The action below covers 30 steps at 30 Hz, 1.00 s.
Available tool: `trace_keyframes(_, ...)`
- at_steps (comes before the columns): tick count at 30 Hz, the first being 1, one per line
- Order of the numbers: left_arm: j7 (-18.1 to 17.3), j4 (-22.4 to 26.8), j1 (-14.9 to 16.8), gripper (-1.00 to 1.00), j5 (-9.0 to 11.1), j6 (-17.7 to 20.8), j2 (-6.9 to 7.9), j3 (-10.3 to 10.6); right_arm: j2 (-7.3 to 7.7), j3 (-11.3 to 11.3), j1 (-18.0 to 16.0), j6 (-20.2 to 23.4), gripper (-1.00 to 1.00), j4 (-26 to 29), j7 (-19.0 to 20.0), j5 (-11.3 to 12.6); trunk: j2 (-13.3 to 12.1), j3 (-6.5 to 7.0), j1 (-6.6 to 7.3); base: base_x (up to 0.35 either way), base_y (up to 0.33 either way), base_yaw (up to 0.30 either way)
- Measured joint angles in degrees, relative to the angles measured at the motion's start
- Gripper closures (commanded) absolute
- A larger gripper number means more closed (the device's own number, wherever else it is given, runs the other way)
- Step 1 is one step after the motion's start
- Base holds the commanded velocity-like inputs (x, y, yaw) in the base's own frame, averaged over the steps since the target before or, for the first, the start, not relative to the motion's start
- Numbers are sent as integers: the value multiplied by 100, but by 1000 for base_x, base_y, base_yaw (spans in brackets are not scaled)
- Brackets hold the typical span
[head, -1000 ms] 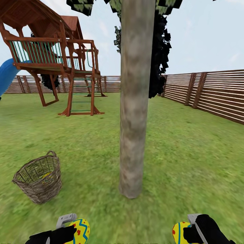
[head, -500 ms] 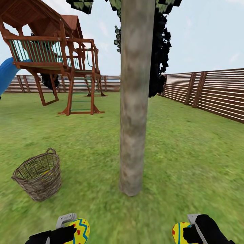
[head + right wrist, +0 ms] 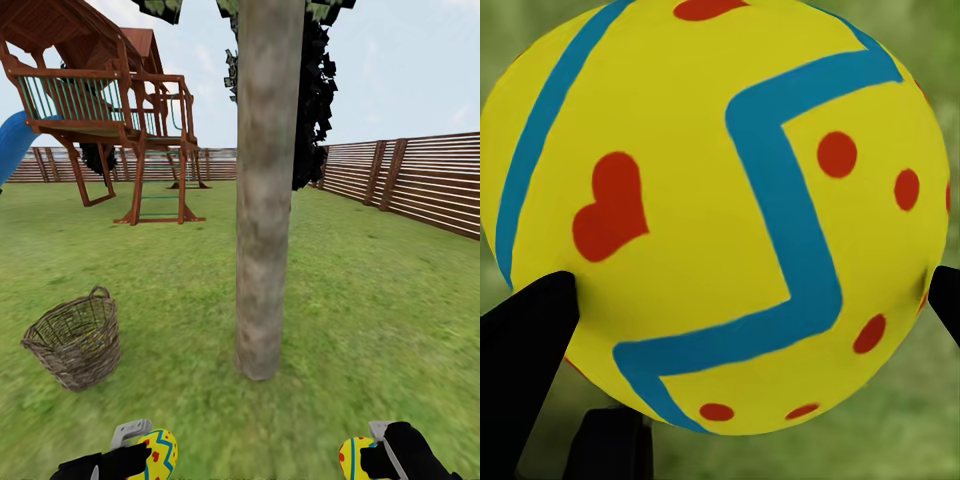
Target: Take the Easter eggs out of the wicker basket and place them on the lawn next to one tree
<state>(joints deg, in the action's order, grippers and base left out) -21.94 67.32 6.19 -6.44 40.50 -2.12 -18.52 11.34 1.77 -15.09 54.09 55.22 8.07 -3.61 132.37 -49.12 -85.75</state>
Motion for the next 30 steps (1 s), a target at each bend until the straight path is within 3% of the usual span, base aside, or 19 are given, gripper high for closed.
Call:
trace_keyframes(27,-9,20,0,100,0,0,2,0,-18,2,0,0,100,0,0,4,1083,-485,-593,0,0,0)
trace_keyframes(30,-9,20,0,100,0,0,3,0,-18,6,0,0,100,0,0,5,1088,-551,-602,0,0,0)
